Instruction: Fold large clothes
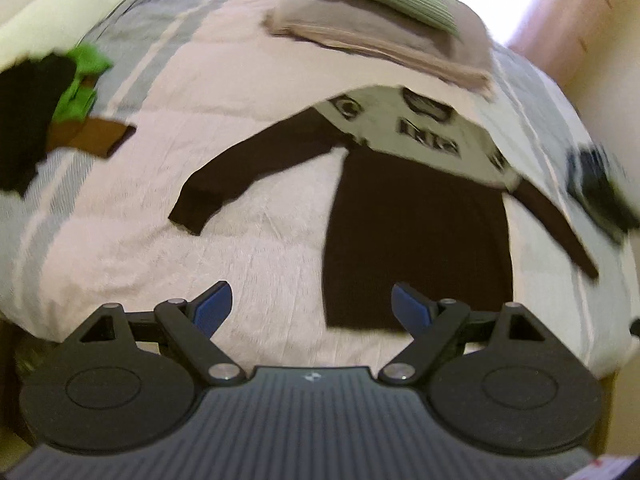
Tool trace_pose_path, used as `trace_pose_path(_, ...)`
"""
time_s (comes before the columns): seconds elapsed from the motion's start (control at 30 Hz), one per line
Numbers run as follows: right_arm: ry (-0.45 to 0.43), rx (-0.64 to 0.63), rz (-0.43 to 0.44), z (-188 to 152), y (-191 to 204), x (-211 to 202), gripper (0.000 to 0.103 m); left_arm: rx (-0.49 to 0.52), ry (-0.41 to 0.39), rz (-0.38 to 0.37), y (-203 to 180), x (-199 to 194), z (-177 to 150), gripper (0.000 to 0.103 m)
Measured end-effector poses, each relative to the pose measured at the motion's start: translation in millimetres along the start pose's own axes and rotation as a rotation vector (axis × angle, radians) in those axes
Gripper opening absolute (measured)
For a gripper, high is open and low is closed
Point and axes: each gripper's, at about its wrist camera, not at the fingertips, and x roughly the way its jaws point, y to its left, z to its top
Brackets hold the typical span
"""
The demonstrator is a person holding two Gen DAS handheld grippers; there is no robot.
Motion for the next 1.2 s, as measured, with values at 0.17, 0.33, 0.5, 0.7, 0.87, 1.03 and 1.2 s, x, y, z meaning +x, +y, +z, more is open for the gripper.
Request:
trace_pose_path(0.17,0.034,-0.011,0.011,67,-35,66,0.049,-0.295,-0.021,0.006,31,58,19,0.081)
trace_pose_path(0.33,0.064,-0.092,0.021,123,-54,130,0.049,-0.649,-0.080,-0.004,66,111,24,0.075)
trace_pose_path(0.5,0.135,-0.166,-0.017,146,-63,203,0.049,-0.890,-0.168,-0.002,89,169,28,0.066)
trace_pose_path(0.7,0.211,-0.199,-0.049,136,-64,275,0.049,-1.053,-0.225,0.039,119,235,30,0.058)
trace_pose_path(0.87,0.261,-0.165,-0.067,125,-69,303,0.049,-1.104,-0.195,0.112,148,266,35,0.019)
trace_pose_path(1.03,0.264,-0.105,-0.113,125,-85,306,0.049,-0.846,-0.269,0.224,138,246,92,0.009)
trace_pose_path(1.2,0.216,-0.026,-0.152,136,-114,293,0.049,-0.366,-0.429,0.257,52,205,177,0.009)
